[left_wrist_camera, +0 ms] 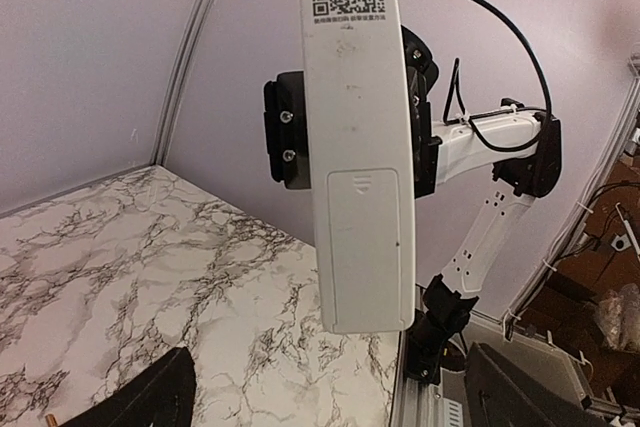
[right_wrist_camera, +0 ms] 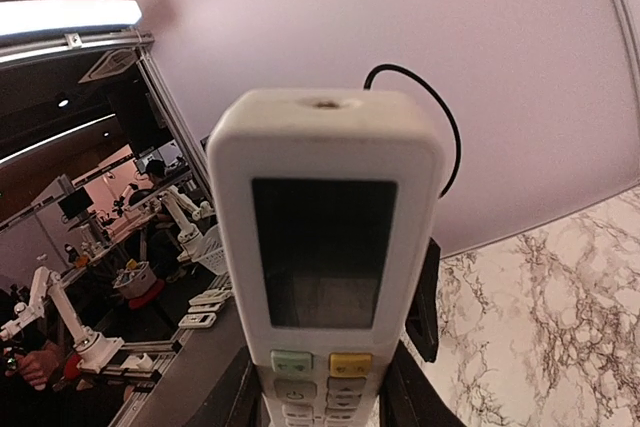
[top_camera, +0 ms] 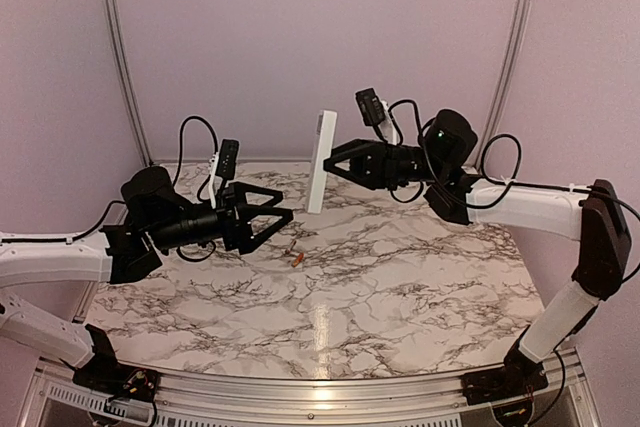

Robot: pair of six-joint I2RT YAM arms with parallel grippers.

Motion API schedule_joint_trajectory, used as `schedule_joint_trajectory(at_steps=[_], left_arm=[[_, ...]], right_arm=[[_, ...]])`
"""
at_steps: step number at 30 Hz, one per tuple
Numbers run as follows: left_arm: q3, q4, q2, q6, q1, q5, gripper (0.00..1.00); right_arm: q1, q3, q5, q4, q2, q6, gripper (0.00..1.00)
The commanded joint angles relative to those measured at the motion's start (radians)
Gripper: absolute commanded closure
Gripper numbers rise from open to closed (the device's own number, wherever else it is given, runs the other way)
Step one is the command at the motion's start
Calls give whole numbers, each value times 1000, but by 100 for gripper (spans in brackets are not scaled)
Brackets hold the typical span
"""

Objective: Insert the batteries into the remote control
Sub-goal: Pass from the right arm to the left

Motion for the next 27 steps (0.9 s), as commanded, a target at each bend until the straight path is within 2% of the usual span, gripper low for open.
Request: schedule_joint_trajectory(at_steps=[1, 10, 18, 27], left_arm=[[60, 47, 40, 18, -55, 3, 3], [128, 51, 107, 42, -119, -71, 9], [160, 67, 139, 60, -137, -83, 24], [166, 68, 129, 72, -140, -104, 58]], right_arm=[[21, 17, -54, 130, -9, 45, 100], [39, 10, -71, 197, 6, 89, 100], [41, -6, -78, 349, 40, 201, 100], [40, -3, -76, 344, 54, 203, 100]])
